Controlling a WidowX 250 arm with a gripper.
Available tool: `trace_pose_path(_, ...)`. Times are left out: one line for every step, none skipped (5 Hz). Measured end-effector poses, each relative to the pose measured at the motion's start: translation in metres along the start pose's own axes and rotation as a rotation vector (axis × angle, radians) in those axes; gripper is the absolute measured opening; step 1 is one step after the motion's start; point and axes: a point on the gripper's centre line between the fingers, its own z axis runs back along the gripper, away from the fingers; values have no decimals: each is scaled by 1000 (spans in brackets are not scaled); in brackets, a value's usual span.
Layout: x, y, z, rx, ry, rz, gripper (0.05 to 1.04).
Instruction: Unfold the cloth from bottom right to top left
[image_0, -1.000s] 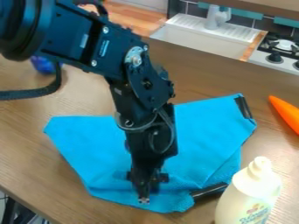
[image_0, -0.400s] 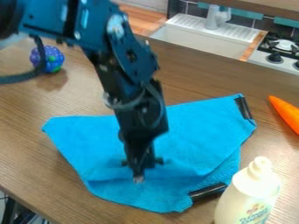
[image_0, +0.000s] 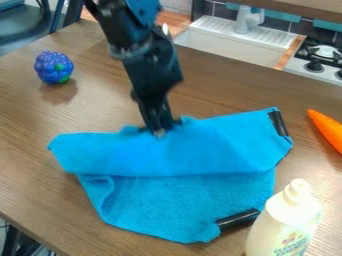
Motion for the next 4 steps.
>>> trace_pose_path(5,32,-1,34,11,59,55)
trace_pose_path(10,62,-7,58,30,122,55)
trace_pose_path(12,94,-10,81,37,196,55)
trace_pose_path(13,127,-10,121,38,260,55)
